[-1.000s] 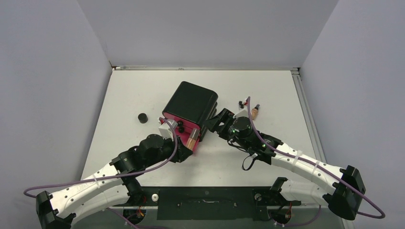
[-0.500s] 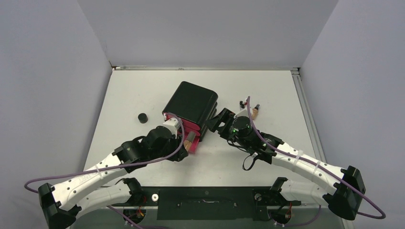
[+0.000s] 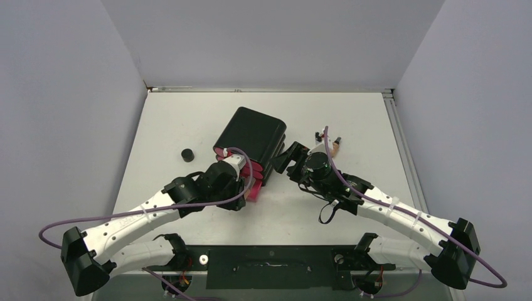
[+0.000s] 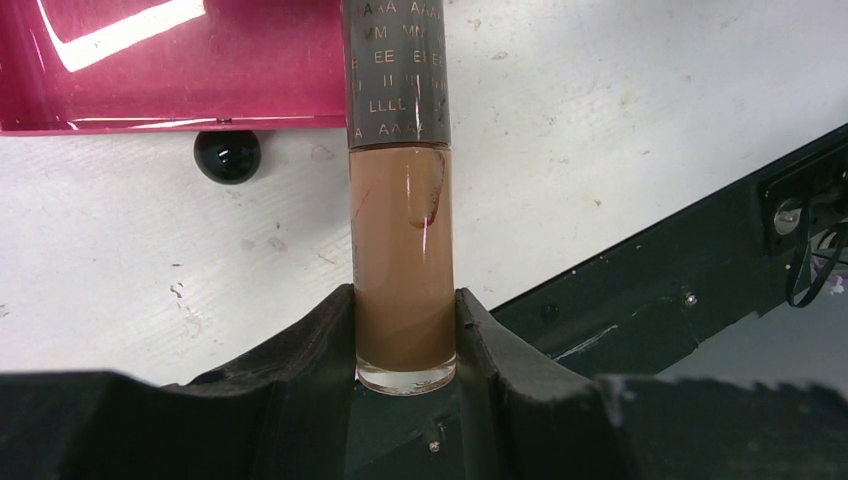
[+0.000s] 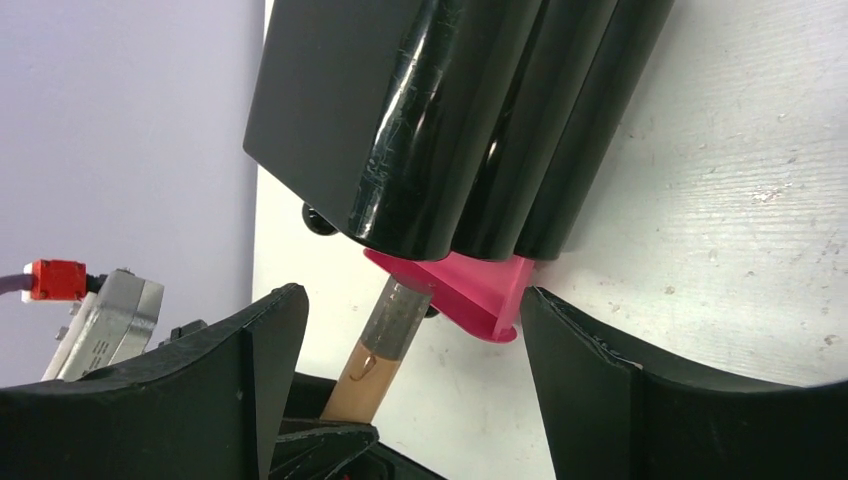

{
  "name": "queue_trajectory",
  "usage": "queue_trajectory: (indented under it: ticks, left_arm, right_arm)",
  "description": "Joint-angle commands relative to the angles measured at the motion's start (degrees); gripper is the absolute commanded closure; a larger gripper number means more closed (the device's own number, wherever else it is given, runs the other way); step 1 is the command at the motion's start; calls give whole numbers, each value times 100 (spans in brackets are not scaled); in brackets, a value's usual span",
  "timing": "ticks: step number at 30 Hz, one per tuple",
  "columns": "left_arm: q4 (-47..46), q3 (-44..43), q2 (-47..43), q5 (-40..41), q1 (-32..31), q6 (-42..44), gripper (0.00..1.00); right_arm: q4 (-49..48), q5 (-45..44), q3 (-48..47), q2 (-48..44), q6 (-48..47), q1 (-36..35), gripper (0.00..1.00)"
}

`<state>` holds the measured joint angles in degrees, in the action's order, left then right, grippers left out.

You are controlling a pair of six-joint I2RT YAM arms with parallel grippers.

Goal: Organize the makeup
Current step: Place the makeup in the drawer.

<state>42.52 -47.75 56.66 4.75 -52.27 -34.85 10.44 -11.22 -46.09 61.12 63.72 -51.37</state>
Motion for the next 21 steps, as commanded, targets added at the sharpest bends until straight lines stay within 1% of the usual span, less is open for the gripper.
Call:
queue_trajectory:
  ticks: [1,8,17,21]
  left_arm:
    - [-127,-520,374,104,67,194,100]
    - [126,-860,978,131,85,300,100]
    - [190,-601,763,144,93,259,100]
    - [98,-448,804,236,93,233,100]
  right_arm:
    - [185,-252,-416,-49,-251,-4,25]
    - [329,-449,-515,-153,-402,1,24]
    - [259,-459,-432,-158,-402,-4,23]
    - [231,-420,-428,-121,-392,-4,23]
